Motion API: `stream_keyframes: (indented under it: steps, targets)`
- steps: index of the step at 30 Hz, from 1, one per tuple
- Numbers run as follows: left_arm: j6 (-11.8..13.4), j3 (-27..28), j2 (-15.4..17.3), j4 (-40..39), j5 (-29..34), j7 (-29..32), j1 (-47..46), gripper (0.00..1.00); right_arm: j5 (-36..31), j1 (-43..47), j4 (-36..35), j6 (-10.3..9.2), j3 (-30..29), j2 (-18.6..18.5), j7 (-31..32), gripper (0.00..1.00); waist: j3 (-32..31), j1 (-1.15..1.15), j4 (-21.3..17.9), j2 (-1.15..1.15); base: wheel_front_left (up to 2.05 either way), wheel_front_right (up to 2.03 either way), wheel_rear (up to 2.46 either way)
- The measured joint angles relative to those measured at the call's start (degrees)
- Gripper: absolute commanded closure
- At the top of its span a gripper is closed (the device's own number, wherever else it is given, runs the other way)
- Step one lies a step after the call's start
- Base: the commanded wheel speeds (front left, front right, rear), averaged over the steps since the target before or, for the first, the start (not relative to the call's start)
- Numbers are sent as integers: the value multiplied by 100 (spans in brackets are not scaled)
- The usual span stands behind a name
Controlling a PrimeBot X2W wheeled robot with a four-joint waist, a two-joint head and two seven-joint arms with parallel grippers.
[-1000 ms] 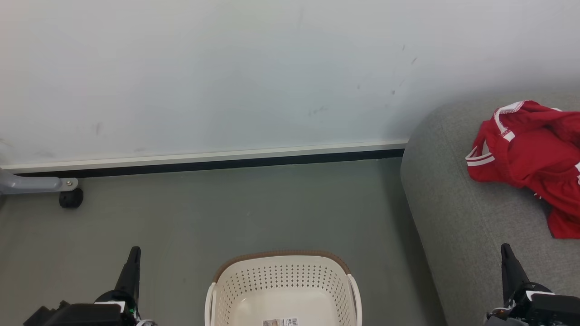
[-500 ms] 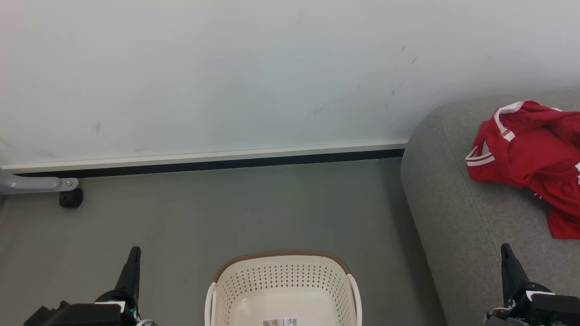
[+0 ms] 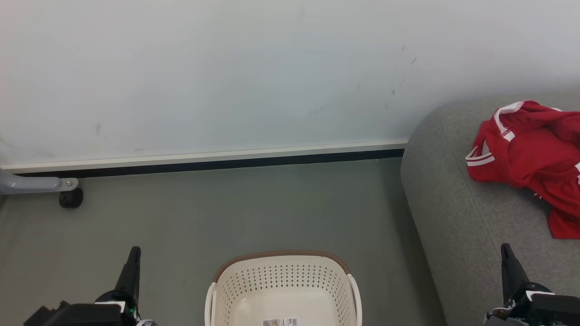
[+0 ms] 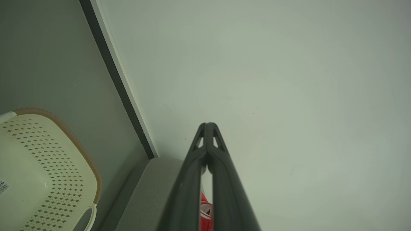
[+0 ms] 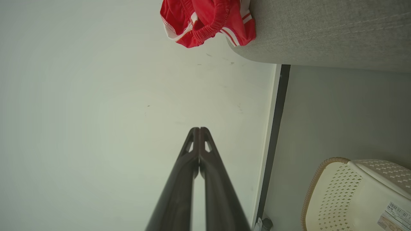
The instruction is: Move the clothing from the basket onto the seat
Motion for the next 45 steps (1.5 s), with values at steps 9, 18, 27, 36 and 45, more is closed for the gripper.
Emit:
stream_keyframes:
  steps: [9, 18, 27, 36, 45]
  targets:
    - [0, 0, 0, 1, 0, 0, 0, 100, 0, 0, 0, 0, 0, 0, 0, 100, 0, 0, 0, 0, 0, 0, 0]
    - [0, 0, 0, 1, 0, 0, 0, 100, 0, 0, 0, 0, 0, 0, 0, 100, 0, 0, 0, 0, 0, 0, 0]
    - [0, 0, 0, 1, 0, 0, 0, 100, 0, 0, 0, 0, 0, 0, 0, 100, 0, 0, 0, 0, 0, 0, 0]
    - [0, 0, 0, 1, 0, 0, 0, 100, 0, 0, -1, 0, 0, 0, 0, 100, 0, 0, 0, 0, 0, 0, 0]
    - [0, 0, 0, 1, 0, 0, 0, 100, 0, 0, -1, 0, 0, 0, 0, 100, 0, 0, 0, 0, 0, 0, 0]
